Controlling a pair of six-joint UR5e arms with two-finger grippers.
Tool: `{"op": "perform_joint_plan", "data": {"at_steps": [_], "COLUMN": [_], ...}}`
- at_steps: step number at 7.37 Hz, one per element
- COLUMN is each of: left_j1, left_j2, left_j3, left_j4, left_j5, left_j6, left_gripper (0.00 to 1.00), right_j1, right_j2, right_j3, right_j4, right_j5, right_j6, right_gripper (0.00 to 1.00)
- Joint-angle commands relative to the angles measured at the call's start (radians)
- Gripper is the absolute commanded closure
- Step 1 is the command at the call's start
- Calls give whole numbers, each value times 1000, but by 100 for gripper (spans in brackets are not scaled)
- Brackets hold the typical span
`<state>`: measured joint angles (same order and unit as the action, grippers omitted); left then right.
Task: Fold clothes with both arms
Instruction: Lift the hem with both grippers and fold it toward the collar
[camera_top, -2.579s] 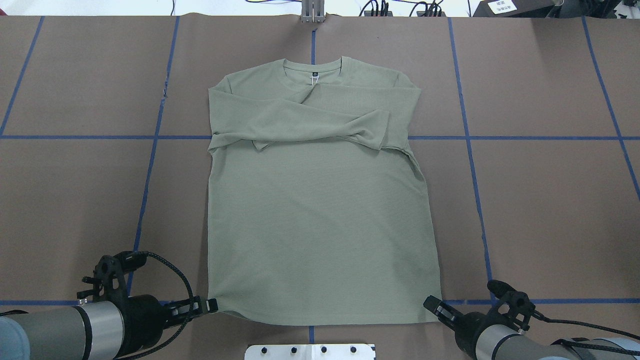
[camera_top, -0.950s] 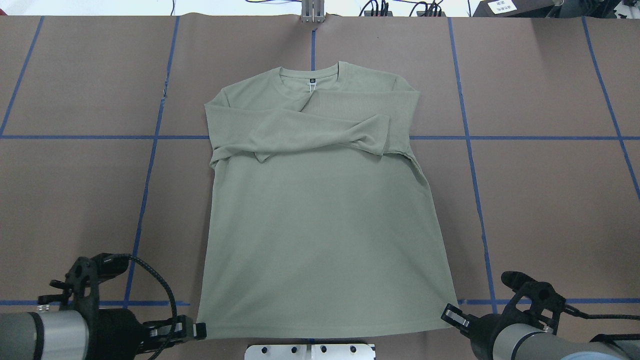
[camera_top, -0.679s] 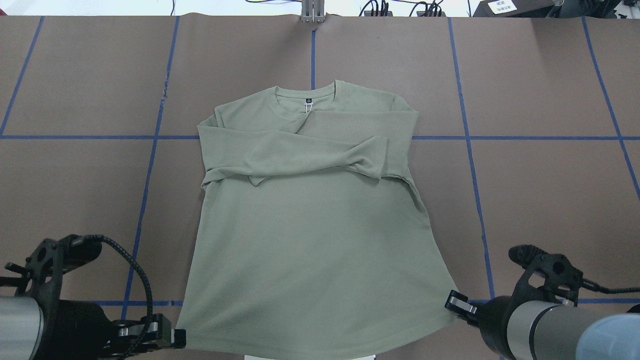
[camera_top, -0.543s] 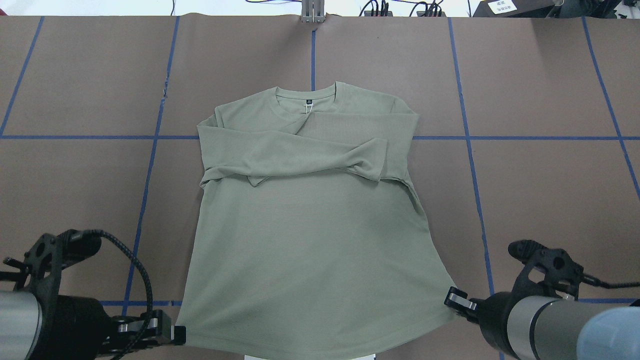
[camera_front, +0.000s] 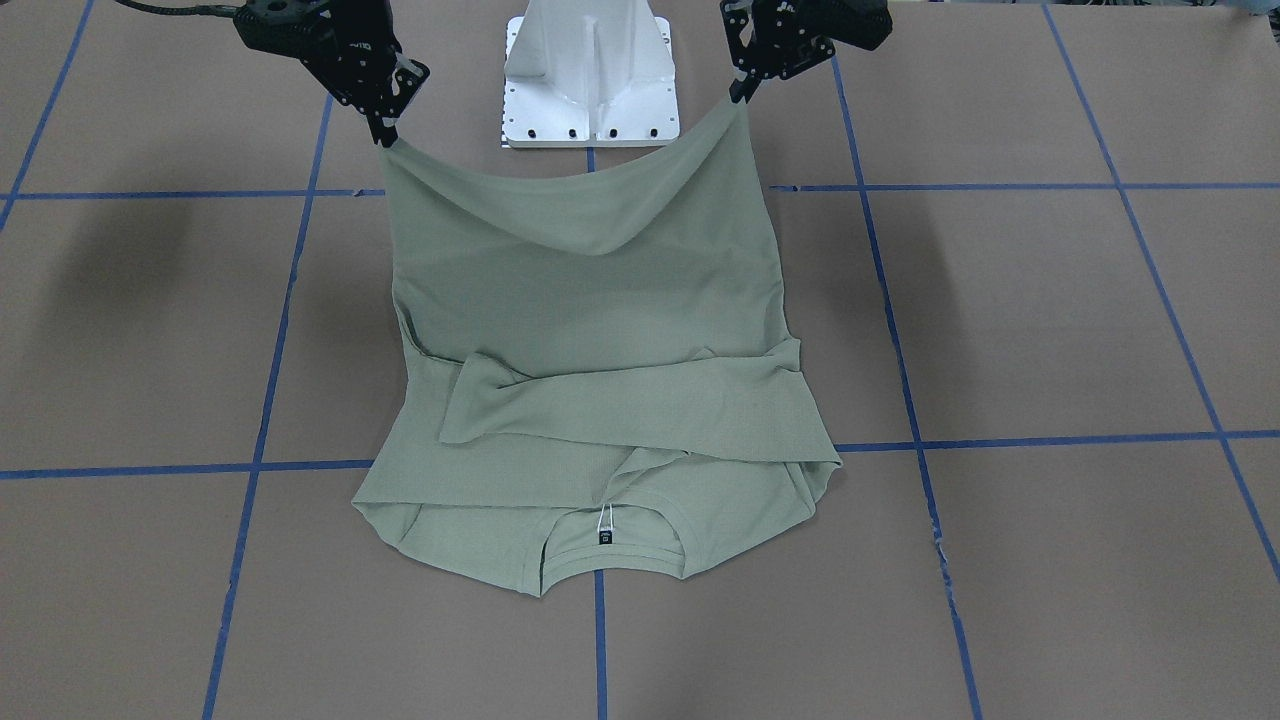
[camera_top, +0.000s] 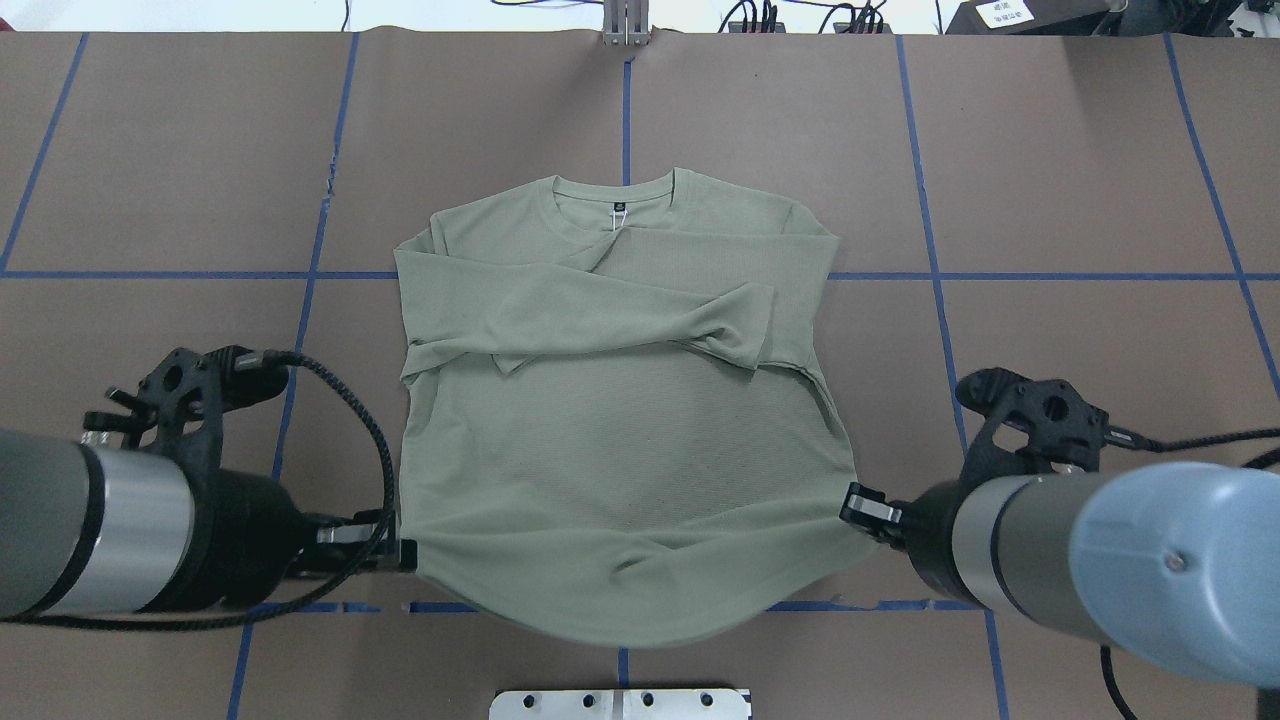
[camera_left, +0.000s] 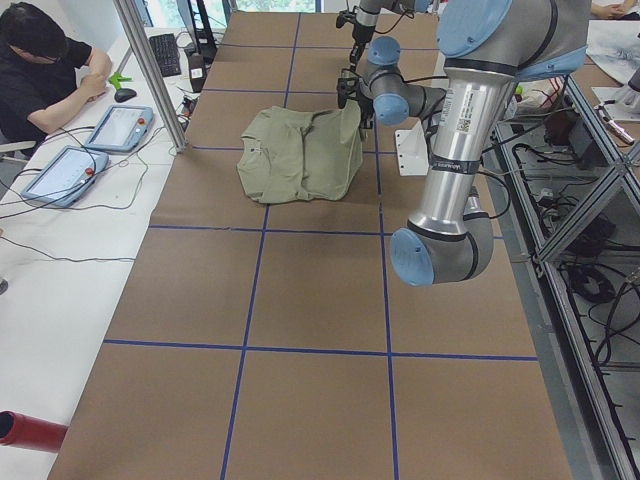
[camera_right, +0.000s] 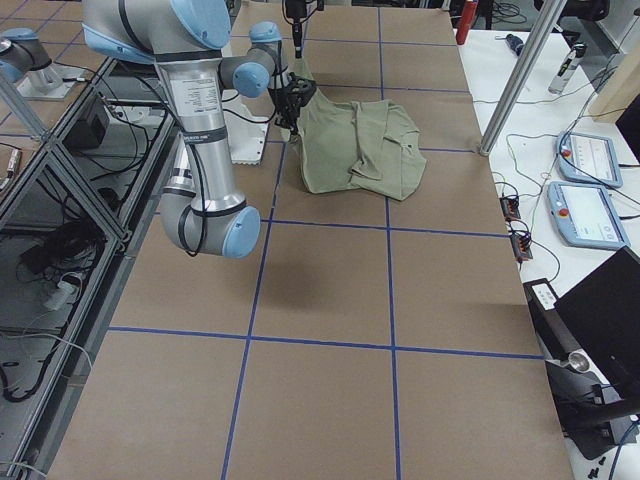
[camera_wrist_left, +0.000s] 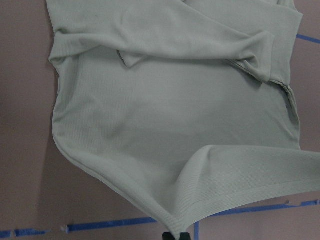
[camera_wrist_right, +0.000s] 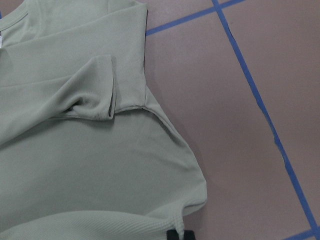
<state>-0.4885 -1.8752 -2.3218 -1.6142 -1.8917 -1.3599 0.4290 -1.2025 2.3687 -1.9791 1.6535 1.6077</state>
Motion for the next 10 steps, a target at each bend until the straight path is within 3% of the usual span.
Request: {"op": "perform_joint_plan", "data": {"at_steps": [1, 3, 5, 8, 10], "left_j1": [-105, -246, -344, -364, -363], "left_j2": [-83, -88, -200, -255, -318], "left_j3": [162, 232, 425, 747, 917], "left_j4": [-26, -32, -35, -296, -360], "left_j5": [-7, -59, -61, -53, -49], "left_j6": [129, 262, 369, 409, 439], "left_gripper": [100, 100, 100, 100, 100], "right_j1": [98, 163, 249, 310, 326], "right_j2": [87, 157, 198, 309, 339], "right_j3": [-112, -211, -404, -700, -953], "right_j4": [3, 5, 191, 311, 544], "right_j5": [31, 58, 60, 74, 74], "right_j6": [-99, -141, -170, -249, -256], "right_gripper": [100, 100, 100, 100, 100]}}
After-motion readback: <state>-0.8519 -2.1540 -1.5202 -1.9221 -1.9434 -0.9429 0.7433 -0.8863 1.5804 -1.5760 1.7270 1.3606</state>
